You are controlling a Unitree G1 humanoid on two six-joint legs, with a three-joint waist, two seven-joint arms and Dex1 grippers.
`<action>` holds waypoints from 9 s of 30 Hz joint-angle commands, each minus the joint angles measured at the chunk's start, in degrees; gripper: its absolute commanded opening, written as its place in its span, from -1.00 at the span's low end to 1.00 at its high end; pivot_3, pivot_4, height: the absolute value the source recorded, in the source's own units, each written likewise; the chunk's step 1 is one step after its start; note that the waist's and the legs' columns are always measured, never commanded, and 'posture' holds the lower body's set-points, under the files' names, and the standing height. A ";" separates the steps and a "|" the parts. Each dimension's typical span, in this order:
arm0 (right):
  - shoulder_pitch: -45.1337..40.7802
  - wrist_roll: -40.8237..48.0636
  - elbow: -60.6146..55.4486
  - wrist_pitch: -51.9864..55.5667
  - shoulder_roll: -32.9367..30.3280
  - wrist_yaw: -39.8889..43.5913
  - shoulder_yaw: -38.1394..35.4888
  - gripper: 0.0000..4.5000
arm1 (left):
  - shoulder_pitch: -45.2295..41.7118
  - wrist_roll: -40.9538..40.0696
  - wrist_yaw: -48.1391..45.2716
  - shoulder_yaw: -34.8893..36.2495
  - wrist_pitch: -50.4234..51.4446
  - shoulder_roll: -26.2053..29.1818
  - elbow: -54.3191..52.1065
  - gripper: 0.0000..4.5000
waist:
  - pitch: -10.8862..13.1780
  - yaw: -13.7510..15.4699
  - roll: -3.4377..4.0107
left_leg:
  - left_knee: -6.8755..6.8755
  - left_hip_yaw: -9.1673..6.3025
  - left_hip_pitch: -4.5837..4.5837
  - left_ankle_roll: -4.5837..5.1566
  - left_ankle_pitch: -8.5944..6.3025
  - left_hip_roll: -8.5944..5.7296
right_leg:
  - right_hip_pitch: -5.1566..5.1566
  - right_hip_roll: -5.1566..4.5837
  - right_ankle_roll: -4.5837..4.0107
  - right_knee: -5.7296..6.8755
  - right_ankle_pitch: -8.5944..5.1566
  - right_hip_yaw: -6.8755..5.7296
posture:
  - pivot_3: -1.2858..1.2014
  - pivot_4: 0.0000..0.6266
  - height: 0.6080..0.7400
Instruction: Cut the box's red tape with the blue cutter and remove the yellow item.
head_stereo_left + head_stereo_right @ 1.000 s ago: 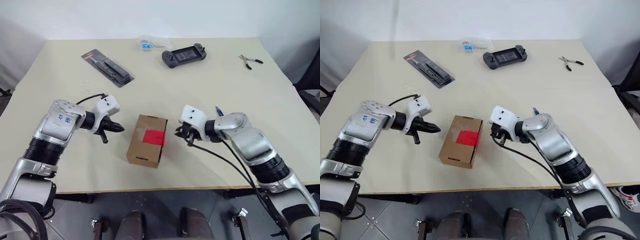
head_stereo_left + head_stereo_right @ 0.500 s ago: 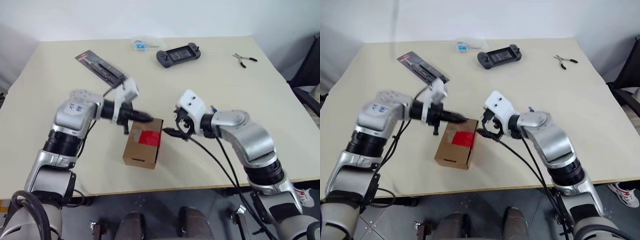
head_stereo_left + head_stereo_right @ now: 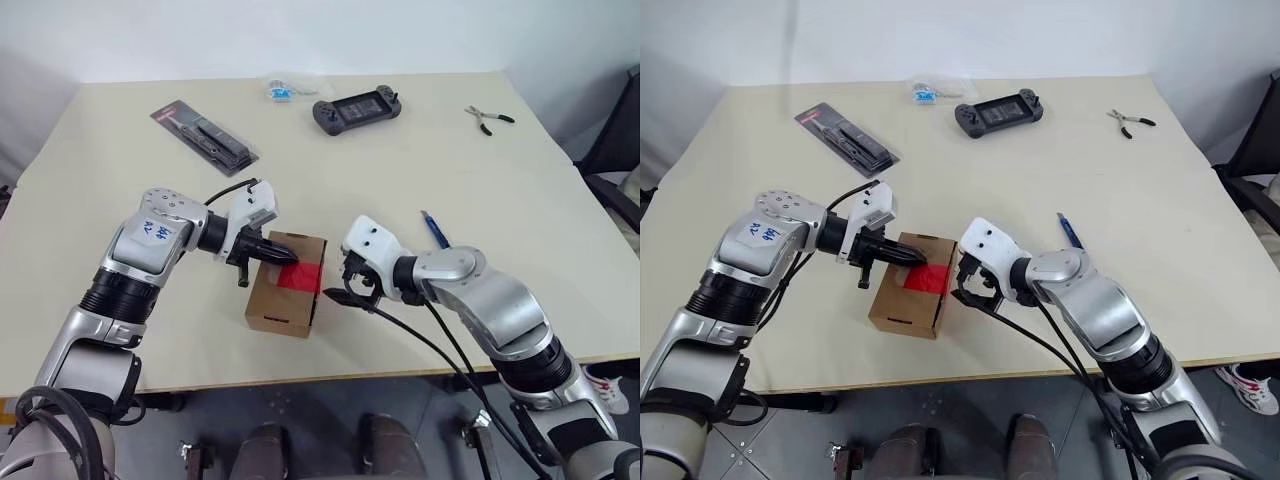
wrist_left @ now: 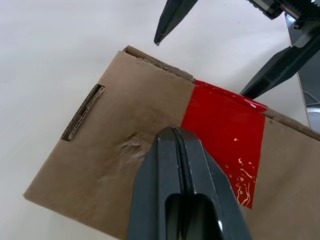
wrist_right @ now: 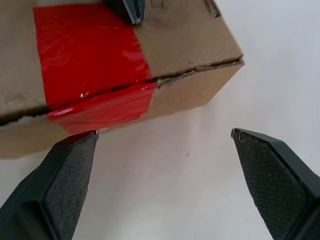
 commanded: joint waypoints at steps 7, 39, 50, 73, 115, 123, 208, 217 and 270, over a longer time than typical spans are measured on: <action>-7.30 5.50 4.45 -0.90 3.22 0.13 -8.57 0.98 | 0.38 2.86 1.87 -0.89 0.05 -0.02 1.84 -1.00 | -0.05 0.02 -0.07 | 0.00 0.03 0.05 0.00 0.00 0.01 | 0.00 0.01 0.00 0.07 0.00 0.03 | 0.03 -0.52 1.00; 7.66 10.08 -0.27 7.74 -3.37 4.11 -11.85 0.98 | 2.50 2.83 3.62 0.01 1.75 1.67 0.47 -1.00 | -0.14 0.50 -0.20 | 0.04 0.06 0.14 0.01 0.00 0.02 | 0.15 0.00 -0.02 0.02 -0.01 0.06 | 0.03 -0.52 1.00; 10.00 16.27 1.39 25.27 14.78 -4.78 -28.49 0.98 | 4.40 2.36 5.08 1.15 3.93 1.43 -2.23 -1.00 | -0.17 0.39 -0.12 | -0.01 0.07 0.17 0.01 -0.01 0.03 | 0.14 0.02 -0.04 0.02 -0.01 0.10 | 0.03 -0.52 1.00; 4.47 18.88 23.89 14.08 20.00 -6.84 -23.36 -0.23 | 6.08 2.16 6.91 2.38 4.81 1.01 -4.08 -1.00 | -0.41 -0.17 -0.16 | -0.66 0.26 1.16 -0.08 0.04 0.09 | 0.71 0.08 -0.16 0.04 -0.07 0.35 | 0.03 -0.52 1.00; -19.65 101.93 19.95 6.07 -9.09 -94.62 -7.22 -1.00 | 7.22 -2.59 4.86 13.83 -12.59 0.03 5.46 -1.00 | -0.24 -0.56 -0.22 | -0.88 0.25 0.14 -0.06 0.04 0.14 | -0.01 0.08 -0.05 -0.71 -0.01 -0.06 | 0.03 -0.52 1.00; -20.23 101.93 19.61 4.82 -8.88 -95.12 -5.33 -1.00 | 0.42 -11.05 2.77 18.69 -8.07 -2.85 1.98 -1.00 | -0.20 0.58 -0.24 | -0.71 0.07 -0.44 -0.02 0.01 0.08 | -0.42 0.03 0.05 -0.66 0.05 -0.21 | 0.03 -0.52 1.00; -18.21 56.70 19.73 27.36 -0.78 -62.79 -21.35 -1.00 | -3.15 10.27 -19.38 -6.26 -35.35 4.27 8.30 -1.00 | -0.14 1.16 -0.07 | 0.09 0.15 -0.72 0.27 -0.16 0.02 | -0.48 -0.03 0.17 -0.44 0.13 -0.10 | 0.03 -0.52 1.00; -18.05 51.72 18.45 28.15 0.52 -59.64 -21.52 -1.00 | 2.77 11.44 -10.29 -4.11 -30.94 3.55 3.89 -1.00 | -0.21 2.32 0.03 | 0.25 0.14 -0.69 0.29 -0.16 -0.05 | -0.42 -0.06 0.17 -0.27 0.13 0.00 | 0.03 -0.52 1.00; 27.49 28.77 -5.70 -27.50 -31.16 19.24 -41.84 1.00 | -6.90 3.67 -8.33 -0.12 -18.59 -7.78 1.56 0.99 | -0.12 2.92 -0.12 | 0.27 0.15 -0.70 0.29 -0.16 -0.08 | -0.25 -0.04 0.23 -0.59 0.16 -0.13 | 0.03 -0.52 1.00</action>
